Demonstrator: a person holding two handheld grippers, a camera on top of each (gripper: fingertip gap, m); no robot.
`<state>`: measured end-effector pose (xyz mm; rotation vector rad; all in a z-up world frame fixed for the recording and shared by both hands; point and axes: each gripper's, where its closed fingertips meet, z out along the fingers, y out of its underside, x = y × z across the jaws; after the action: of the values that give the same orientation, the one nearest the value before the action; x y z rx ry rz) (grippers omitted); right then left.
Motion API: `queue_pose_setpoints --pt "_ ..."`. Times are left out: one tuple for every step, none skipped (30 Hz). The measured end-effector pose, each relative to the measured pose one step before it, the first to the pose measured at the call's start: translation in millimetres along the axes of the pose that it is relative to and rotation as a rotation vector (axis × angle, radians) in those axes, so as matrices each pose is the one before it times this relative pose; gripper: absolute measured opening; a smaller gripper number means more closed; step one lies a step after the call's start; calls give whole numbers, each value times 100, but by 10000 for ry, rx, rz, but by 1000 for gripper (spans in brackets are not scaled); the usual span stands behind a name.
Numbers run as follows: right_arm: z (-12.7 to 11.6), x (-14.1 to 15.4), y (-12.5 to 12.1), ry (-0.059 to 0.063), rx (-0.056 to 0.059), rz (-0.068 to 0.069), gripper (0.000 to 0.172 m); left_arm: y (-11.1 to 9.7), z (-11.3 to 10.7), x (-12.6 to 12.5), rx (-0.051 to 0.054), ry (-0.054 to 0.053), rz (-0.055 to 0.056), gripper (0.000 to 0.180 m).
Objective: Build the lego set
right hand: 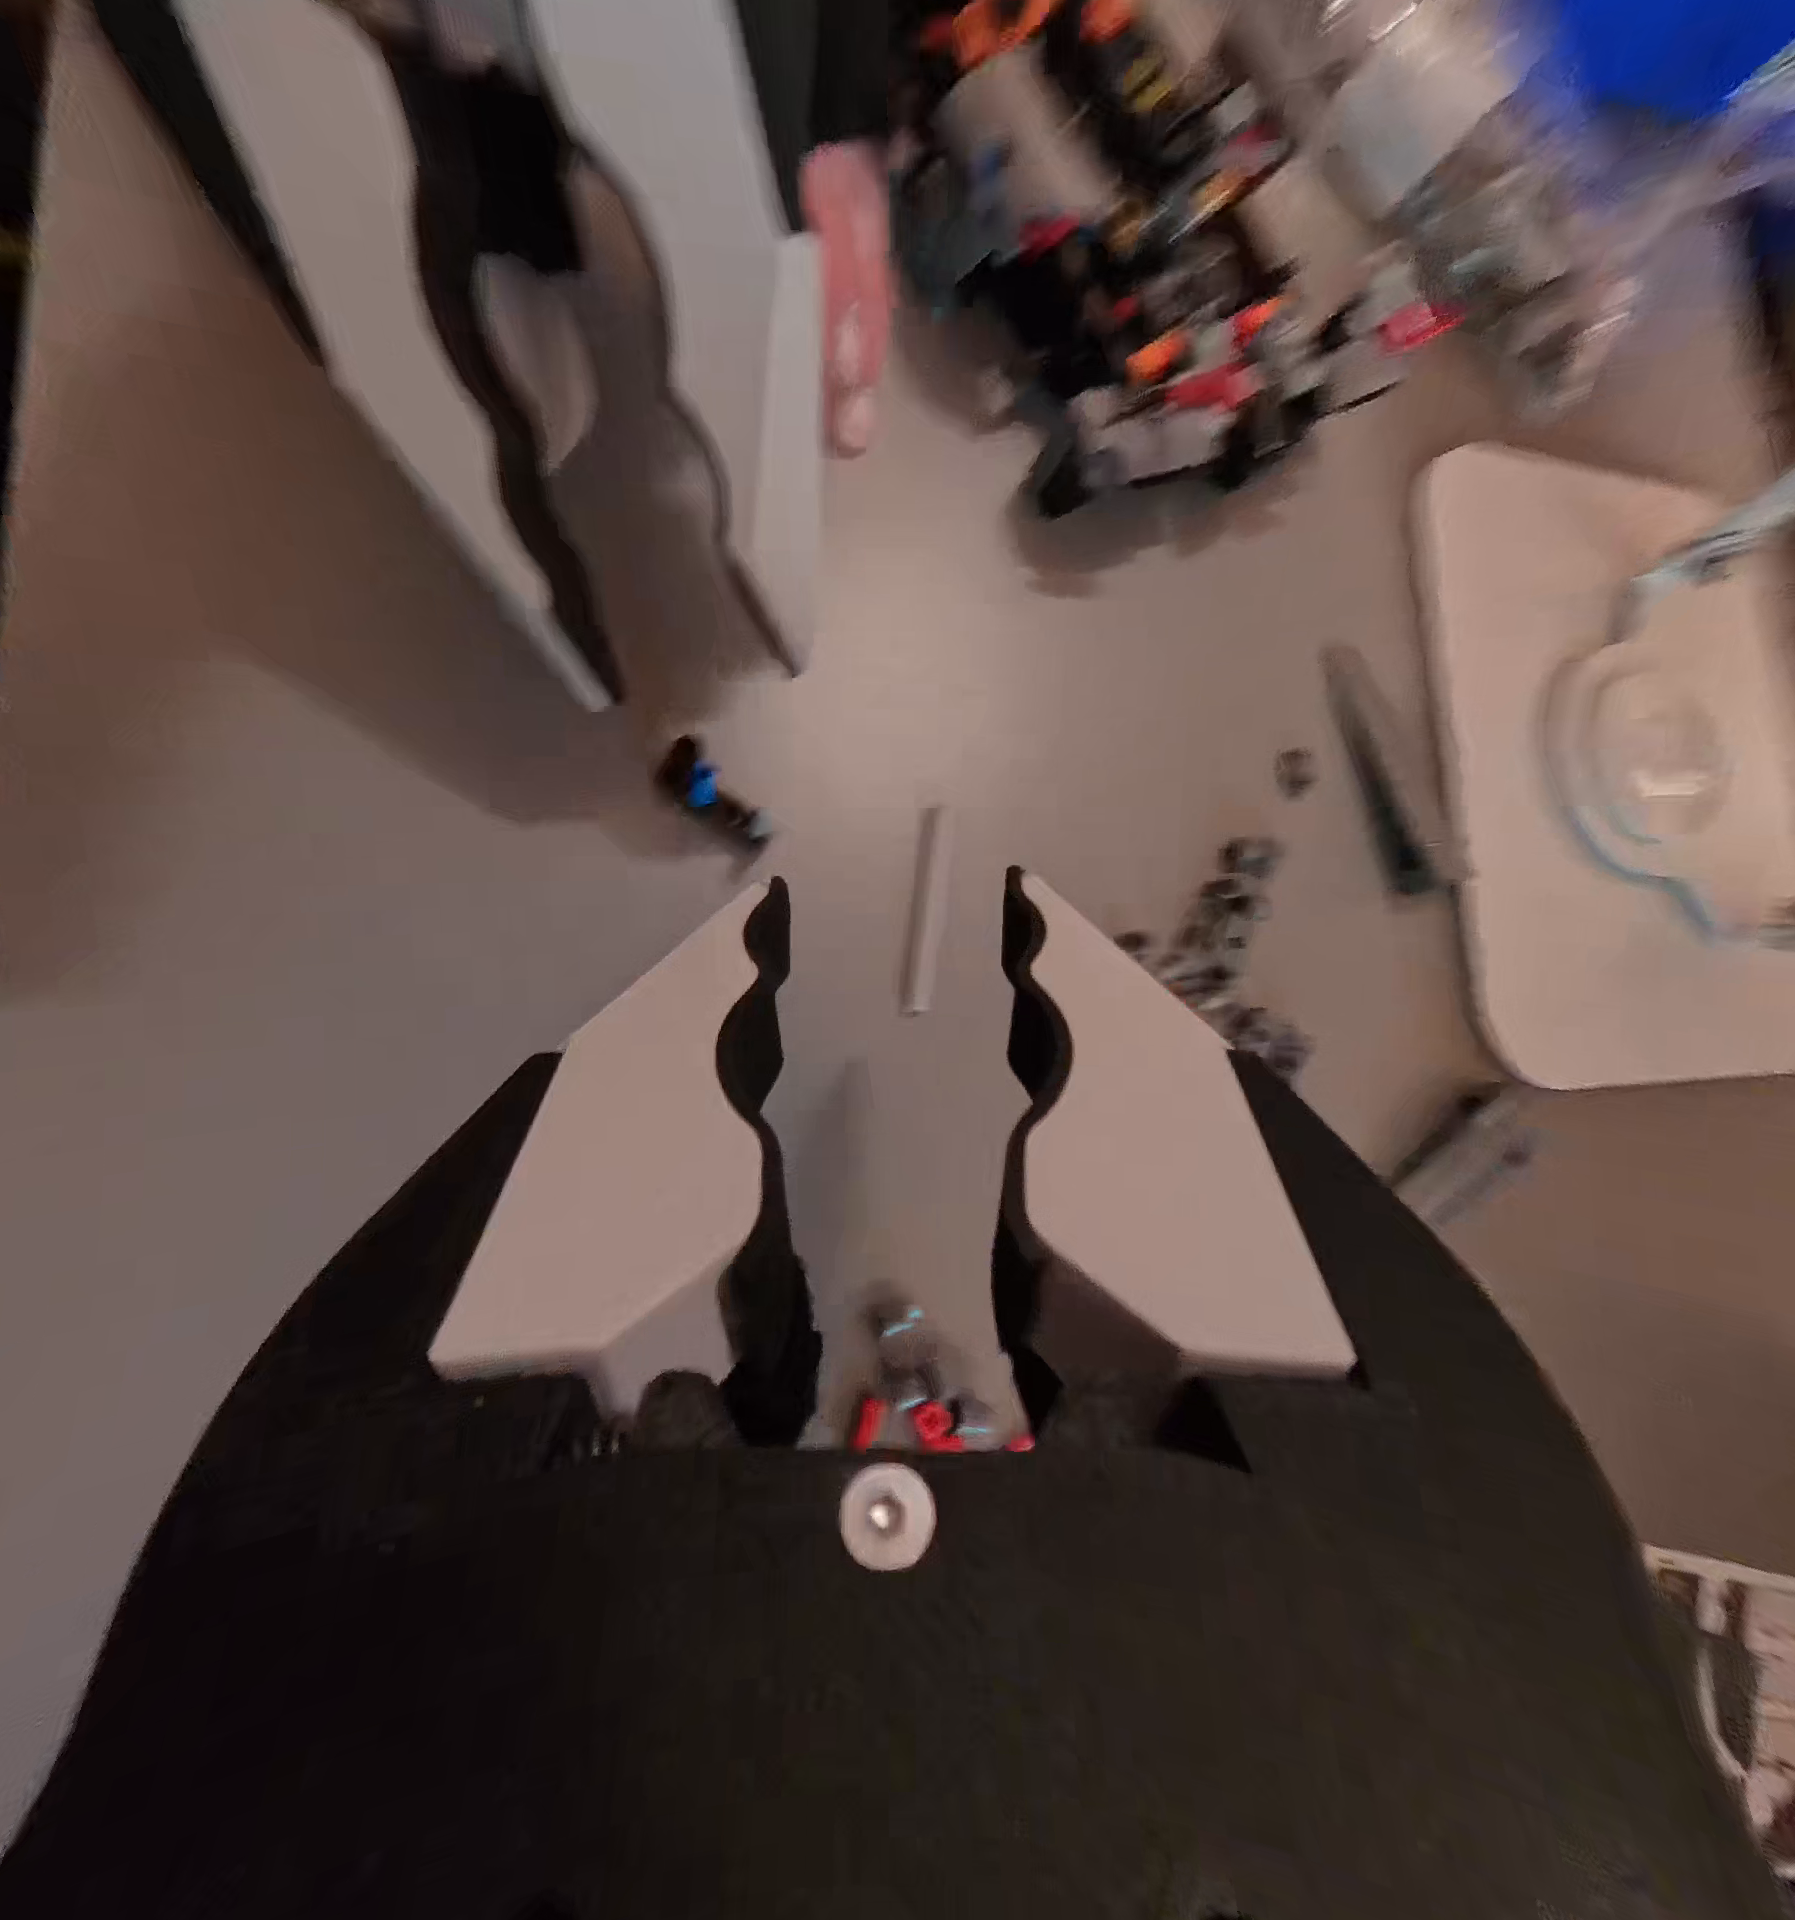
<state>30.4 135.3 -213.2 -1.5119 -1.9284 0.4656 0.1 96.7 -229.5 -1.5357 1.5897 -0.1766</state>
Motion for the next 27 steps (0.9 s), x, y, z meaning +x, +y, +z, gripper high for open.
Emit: queue_pose_setpoints --pt "-470 1301 -511 651 546 65 39 -328 -81 -307 178 -179 47 36" --pt "-301 1460 -505 708 541 112 39 -238 1 -366 135 -270 98 37" --pt "-66 1378 -351 616 460 150 40 -96 87 -383 34 -297 96 38" --pt "120 1337 -200 645 390 125 41 85 161 -397 -74 -310 87 39" --pt "240 1179 -56 645 331 29 41 127 188 -374 -87 -281 82 41" --pt "297 910 111 606 254 -93 39 113 178 -301 -61 -200 3 42" --pt "267 677 228 568 166 -195 38 1 115 -246 14 -134 -50 44" --pt "236 208 373 328 -4 -254 38 -140 15 -199 133 -108 -33 45" --pt "142 -98 389 173 -123 -306 38 -135 -49 -206 132 -94 -28 46" --pt "-31 8 178 276 -44 -338 39 -80 -39 -267 72 -125 -17 46" --pt "-134 -27 29 242 31 -285 39 -90 -67 -280 71 -130 -9 46" --pt "-135 -95 71 143 5 -194 39 -173 -82 -188 94 -65 -22 46" --pt "-117 25 104 168 -3 -155 39 -251 -89 -136 137 -47 2 45" --pt "-113 136 129 184 9 -145 39 -121 -66 -134 50 -65 28 45" --pt "-42 148 218 102 -41 -80 39 30 -10 -168 -34 -100 30 45" --pt "13 115 347 20 -97 38 41 68 -13 -194 -37 -129 27 45" --pt "12 156 276 25 -33 112 42 134 -20 -169 -49 -101 17 44" --pt "-21 131 140 2 39 133 41 161 -5 -121 -50 -65 15 44" --pt "-30 124 96 -2 31 124 42 70 -44 -181 14 -109 23 42" --pt "-47 154 69 48 27 64 42 8 -37 -55 52 -33 -18 41" --pt "-95 145 11 67 59 -15 42 20 5 14 24 10 -67 41" --pt "-104 104 -12 32 42 -29 41 -21 16 -97 37 -78 -34 39" --pt "-92 45 9 -5 6 4 41 -36 30 -49 41 -67 -8 38" --pt "-104 122 -67 59 42 5 41 46 81 91 -11 21 -29 38" --pt "-134 145 -218 75 99 -13 41 153 104 63 -69 -10 -29 39" --pt "-129 69 -260 27 101 12 41 113 95 20 -40 -44 7 39" --pt "-109 9 -236 -6 86 34 41 103 82 1 -21 -51 -26 39"
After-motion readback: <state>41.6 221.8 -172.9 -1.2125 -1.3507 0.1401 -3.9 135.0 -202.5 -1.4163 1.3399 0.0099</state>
